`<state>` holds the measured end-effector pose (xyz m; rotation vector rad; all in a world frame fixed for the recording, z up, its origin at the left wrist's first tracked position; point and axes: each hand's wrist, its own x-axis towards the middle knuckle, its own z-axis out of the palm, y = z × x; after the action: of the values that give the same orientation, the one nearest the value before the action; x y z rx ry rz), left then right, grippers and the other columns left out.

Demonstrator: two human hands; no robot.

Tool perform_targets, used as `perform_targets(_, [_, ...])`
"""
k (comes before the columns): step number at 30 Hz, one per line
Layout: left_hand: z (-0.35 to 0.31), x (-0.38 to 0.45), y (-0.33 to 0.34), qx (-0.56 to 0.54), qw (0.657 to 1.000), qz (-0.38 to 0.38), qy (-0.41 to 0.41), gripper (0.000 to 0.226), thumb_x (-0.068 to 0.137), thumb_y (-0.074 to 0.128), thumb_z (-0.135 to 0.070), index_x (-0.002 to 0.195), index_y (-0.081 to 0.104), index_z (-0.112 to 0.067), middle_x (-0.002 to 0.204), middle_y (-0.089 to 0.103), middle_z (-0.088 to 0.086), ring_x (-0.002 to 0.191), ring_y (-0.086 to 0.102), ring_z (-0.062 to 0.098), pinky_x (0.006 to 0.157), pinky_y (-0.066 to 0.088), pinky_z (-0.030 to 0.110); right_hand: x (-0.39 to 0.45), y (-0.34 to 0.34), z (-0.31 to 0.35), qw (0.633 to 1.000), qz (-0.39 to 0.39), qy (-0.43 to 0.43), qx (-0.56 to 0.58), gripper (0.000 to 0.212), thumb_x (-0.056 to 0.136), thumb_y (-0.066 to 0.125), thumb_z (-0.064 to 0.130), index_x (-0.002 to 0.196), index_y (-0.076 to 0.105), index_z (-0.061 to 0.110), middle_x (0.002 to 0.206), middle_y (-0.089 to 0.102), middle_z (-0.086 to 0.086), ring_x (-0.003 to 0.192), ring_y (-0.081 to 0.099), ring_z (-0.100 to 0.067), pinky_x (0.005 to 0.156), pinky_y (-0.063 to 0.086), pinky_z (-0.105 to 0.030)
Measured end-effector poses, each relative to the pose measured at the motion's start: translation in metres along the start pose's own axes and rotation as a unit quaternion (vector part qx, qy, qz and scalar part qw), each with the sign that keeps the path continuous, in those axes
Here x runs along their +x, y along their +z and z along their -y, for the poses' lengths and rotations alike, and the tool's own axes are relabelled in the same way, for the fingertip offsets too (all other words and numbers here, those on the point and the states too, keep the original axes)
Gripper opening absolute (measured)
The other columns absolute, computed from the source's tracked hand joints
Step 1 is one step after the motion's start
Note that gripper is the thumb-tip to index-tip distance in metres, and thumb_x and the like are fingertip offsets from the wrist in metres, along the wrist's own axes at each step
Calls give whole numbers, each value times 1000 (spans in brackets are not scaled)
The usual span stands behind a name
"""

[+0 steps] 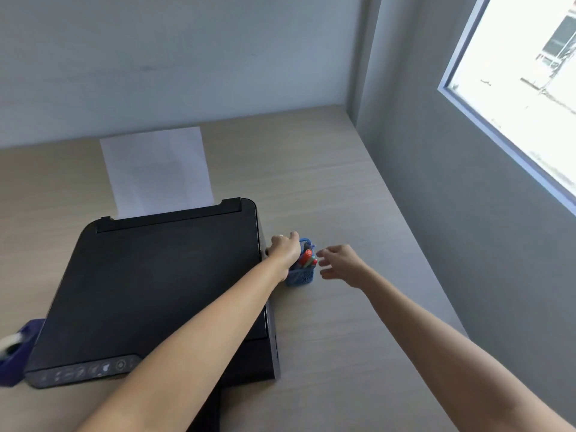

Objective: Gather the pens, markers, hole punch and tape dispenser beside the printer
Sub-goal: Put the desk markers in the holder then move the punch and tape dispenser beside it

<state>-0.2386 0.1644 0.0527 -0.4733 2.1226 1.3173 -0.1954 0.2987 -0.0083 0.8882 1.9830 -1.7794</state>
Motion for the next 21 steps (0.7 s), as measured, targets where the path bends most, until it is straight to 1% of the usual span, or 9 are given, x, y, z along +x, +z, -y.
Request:
perform_targets(2, [3,1,3,-67,996,30,-42,54,98,30,-41,143,38,-13,133,58,14,107,64,29,66,55,32,-1,7,-4,999,22,0,31,30,98,47,15,113,64,-5,103,63,-23,78,62,-28,83,58,-41])
perform_targets(4, [4,4,4,-107,992,40,-51,52,98,26,-41,141,40,-15,124,63,14,85,72,25,45,48,21,2,12,-3,999,12,-15,50,27,97,49,13,109,68,-4,112,65,-26,90,64,-27,84,58,-40])
perform_targets(6, [2,6,4,-142,987,45,-52,48,99,25,-39,129,49,-11,105,67,16,43,68,18,32,45,18,7,14,2,998,-2,-25,51,26,96,51,12,109,69,-1,112,66,-24,96,65,-27,87,58,-44])
perform_targets(8, [-2,7,2,-177,981,51,-58,46,99,25,-39,106,57,-7,83,65,14,31,61,17,27,43,19,13,13,7,998,-12,-27,47,26,94,51,10,110,69,0,104,65,-20,90,63,-25,88,58,-46])
perform_targets(11, [-9,11,1,-164,984,45,-59,48,98,24,-42,75,54,-13,72,59,10,56,60,23,43,45,22,20,12,14,999,-26,-23,38,26,93,51,8,111,69,0,100,63,-16,87,62,-24,87,59,-46])
perform_targets(14, [-15,15,-1,-146,986,46,-66,51,98,21,-45,70,51,-14,73,59,11,64,57,24,52,35,26,26,12,18,999,-31,-19,35,25,93,52,9,108,70,2,101,64,-16,87,63,-24,85,59,-45])
perform_targets(16, [-17,20,-2,-141,986,56,-69,57,98,19,-49,79,57,-11,90,64,14,81,64,28,63,42,28,27,11,20,999,-30,-16,33,25,93,52,10,108,70,2,104,65,-19,89,65,-26,84,60,-44])
perform_targets(18, [-19,23,-3,-136,986,58,-72,62,97,18,-51,103,62,-7,110,66,17,102,65,32,77,47,34,26,9,20,999,-28,-12,27,27,94,51,12,112,68,2,110,66,-21,93,67,-28,84,60,-42])
perform_targets(21, [-21,18,-6,-128,988,64,-64,67,98,17,-51,124,57,-4,118,65,19,101,64,30,75,53,35,14,6,26,999,-40,-6,2,30,97,50,19,118,65,5,98,63,-14,80,61,-25,80,59,-37])
